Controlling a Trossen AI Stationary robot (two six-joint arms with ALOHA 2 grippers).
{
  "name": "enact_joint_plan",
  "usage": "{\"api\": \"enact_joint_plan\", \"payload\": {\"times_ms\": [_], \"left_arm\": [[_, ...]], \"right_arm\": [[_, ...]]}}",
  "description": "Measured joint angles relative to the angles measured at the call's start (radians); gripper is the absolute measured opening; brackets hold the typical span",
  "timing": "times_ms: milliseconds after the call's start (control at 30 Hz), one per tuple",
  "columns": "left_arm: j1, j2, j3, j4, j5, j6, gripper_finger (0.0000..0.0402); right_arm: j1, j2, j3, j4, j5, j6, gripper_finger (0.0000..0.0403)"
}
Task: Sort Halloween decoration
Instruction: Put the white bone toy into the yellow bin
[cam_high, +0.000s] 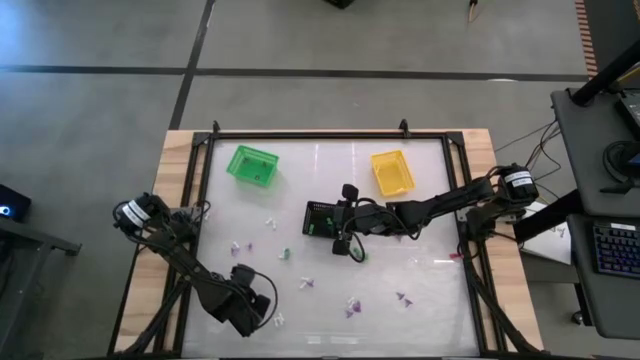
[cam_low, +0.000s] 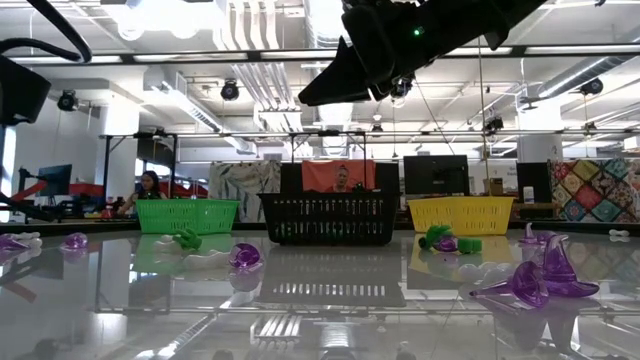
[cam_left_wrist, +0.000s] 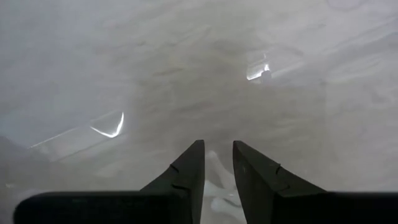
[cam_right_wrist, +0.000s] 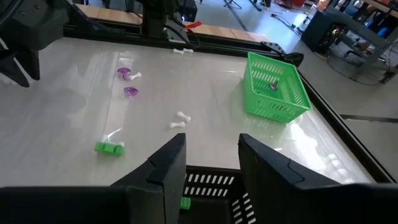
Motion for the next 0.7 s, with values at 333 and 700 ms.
{"api": "enact_joint_plan", "payload": {"times_ms": [333,700], "left_arm": [[-0.008,-0.001,-0.021,0.037,0.000,-0.004,0.0063],[-0.009,-0.001,-0.022,0.029,-0.035,0.055,0.0004]], "right_arm": [[0.000,0.000,0.000,-0.006,0.000,0.000,0.0132],[0.000,0.000,0.000,-0.006,0.000,0.001,0.0132]]}}
